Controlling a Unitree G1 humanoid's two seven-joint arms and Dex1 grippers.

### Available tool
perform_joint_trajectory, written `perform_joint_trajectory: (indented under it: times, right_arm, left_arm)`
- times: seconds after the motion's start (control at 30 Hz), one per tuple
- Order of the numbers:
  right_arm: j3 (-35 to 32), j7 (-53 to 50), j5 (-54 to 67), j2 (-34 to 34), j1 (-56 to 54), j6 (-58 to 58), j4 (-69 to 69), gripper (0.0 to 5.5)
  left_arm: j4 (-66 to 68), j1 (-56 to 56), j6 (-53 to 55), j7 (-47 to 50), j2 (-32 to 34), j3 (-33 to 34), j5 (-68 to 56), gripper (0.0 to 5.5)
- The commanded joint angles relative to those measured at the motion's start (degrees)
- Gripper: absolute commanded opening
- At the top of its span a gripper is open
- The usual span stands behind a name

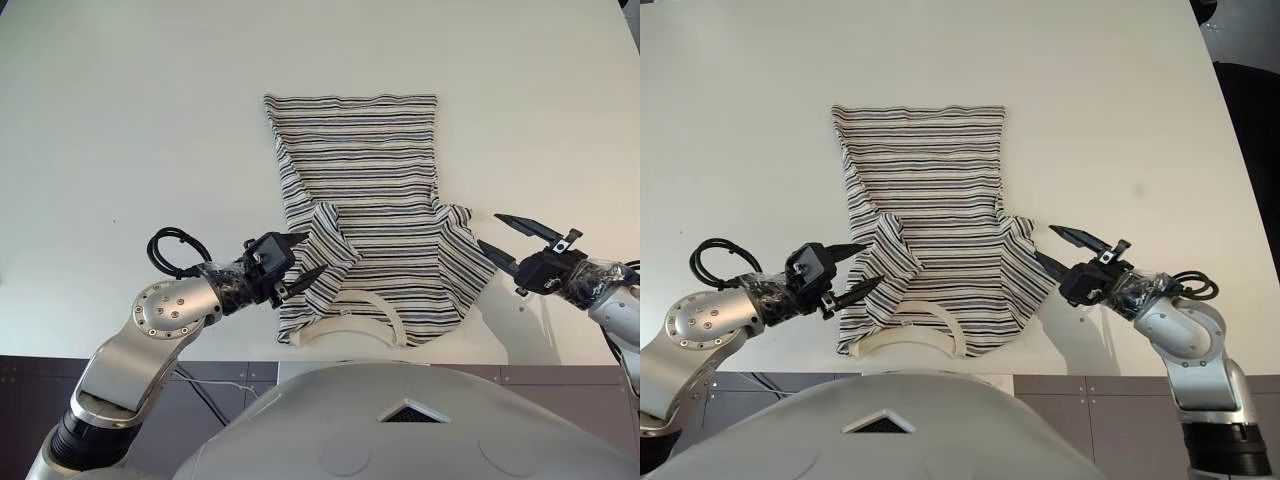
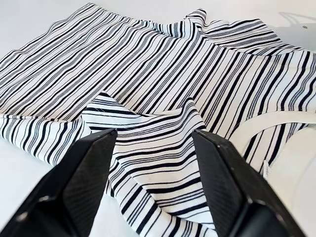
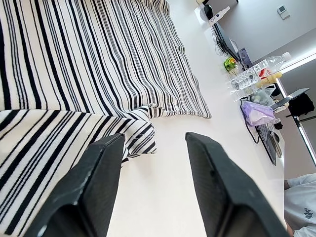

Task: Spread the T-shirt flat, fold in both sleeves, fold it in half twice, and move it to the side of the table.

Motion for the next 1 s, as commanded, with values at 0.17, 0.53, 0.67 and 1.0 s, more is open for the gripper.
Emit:
perform_joint_trajectory:
  times: [0.17,0.53,0.67,1.0]
  right_arm:
    - [1.33,2.78,1.44,-0.90,1.77,0.06,-1.70,2.27]
    - [2.67,2.80,0.91,-0.32,0.55,0.77,-2.32,2.27]
    - [2.51,2.09,0.70,0.10,0.26,0.99,-2.60,2.27]
    - [2.96,0.46,-0.26,0.96,0.37,0.29,-1.45,2.27]
  left_arm:
    - [2.52,8.66,-18.15,-4.54,4.08,2.27,9.55,2.86]
    - [3.23,-4.43,-7.90,-2.84,-4.70,-8.57,12.34,2.86]
    - [6.13,-10.54,-0.07,-0.95,-8.63,-13.72,14.77,2.86]
    - [11.56,-16.62,11.10,1.51,-15.37,-18.59,14.58,2.86]
